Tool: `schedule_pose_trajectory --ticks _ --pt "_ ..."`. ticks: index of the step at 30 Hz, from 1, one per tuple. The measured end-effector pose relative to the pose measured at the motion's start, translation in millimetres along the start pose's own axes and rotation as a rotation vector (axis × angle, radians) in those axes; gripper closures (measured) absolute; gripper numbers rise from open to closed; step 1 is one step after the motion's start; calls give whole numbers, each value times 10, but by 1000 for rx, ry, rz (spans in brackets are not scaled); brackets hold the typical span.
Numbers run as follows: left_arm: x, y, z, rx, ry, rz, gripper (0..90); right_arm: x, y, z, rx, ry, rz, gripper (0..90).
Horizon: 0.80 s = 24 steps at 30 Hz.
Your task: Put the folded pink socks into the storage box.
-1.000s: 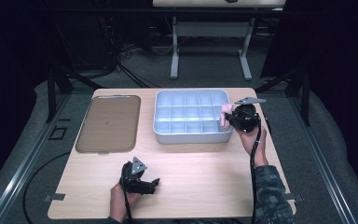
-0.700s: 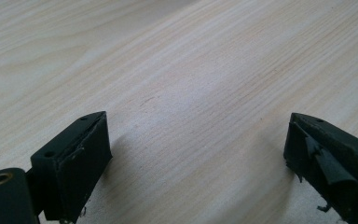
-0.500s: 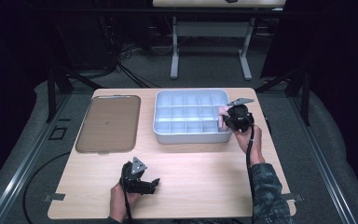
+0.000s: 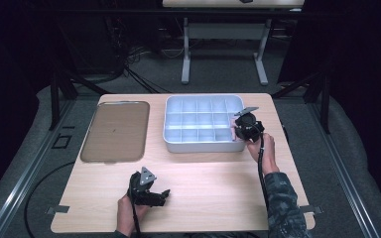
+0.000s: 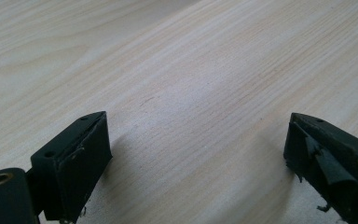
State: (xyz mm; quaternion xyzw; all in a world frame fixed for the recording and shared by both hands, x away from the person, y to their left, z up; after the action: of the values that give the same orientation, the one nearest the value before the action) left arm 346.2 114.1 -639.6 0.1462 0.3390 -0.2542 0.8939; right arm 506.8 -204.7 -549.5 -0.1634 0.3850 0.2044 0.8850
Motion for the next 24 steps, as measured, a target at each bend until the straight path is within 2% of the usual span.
schedule_pose_trajectory --ticks 6,24 --pt "0 0 0 1 0 0 69 51 2 -36 -5 38 7 737" --pt "1 1 1 0 0 1 70 95 -31 -129 48 110 67 711"
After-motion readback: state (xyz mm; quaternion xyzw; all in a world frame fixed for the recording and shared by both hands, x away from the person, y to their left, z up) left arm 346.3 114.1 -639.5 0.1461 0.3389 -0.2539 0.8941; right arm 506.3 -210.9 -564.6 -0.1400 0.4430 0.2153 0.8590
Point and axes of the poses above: each handheld gripper's, and its own axes: x roughly forward along the jaws, z roughly out of its top, y roughly to its left, the point moved 7 cm from there along x, roughly forward along the jaws, and after that the axes turned 7 degrees about z, right-handed, at the moved point
